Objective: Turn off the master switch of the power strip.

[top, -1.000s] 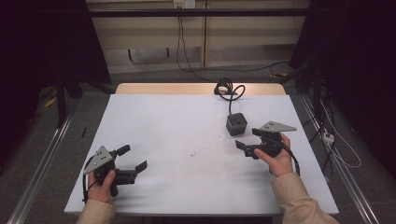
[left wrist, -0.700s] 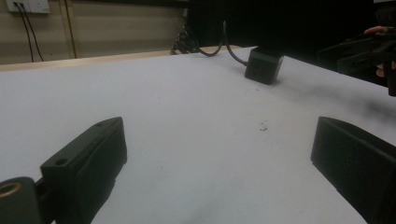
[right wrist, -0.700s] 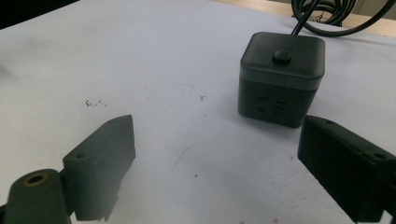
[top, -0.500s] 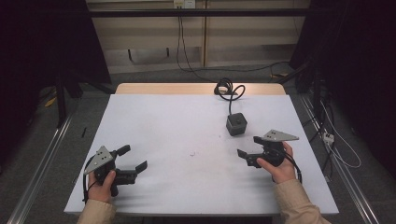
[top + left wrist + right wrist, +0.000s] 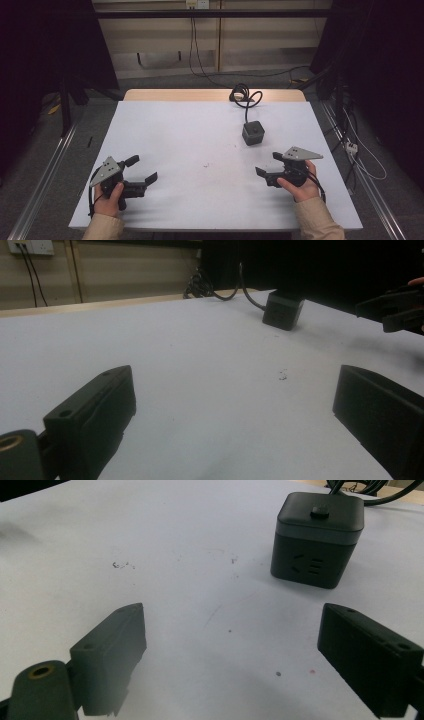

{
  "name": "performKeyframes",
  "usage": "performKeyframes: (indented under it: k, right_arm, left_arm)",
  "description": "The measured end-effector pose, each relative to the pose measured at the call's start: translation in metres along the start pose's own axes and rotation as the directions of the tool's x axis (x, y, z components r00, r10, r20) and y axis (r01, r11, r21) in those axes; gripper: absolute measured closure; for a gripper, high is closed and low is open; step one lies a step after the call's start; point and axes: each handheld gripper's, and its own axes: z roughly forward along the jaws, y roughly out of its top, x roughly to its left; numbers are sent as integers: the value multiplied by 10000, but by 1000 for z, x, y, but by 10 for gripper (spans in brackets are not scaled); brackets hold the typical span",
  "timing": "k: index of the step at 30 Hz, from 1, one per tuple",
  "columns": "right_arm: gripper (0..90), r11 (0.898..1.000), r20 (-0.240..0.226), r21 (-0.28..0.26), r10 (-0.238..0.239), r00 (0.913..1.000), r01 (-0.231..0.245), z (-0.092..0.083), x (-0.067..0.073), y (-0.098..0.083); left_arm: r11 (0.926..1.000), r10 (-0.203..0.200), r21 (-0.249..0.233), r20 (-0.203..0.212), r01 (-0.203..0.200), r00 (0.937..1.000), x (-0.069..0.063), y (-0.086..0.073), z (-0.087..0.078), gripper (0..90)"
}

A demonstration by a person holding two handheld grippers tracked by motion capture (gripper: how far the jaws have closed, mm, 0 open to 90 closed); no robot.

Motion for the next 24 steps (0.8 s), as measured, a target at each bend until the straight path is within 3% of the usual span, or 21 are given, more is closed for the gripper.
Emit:
performKeyframes:
  k: [24]
  right_arm:
    - [120, 9999, -36, 83, 88, 10000, -87, -12, 6, -20]
  left_arm:
    - [10000, 15, 10, -26, -15, 10000, 0, 0, 0, 35]
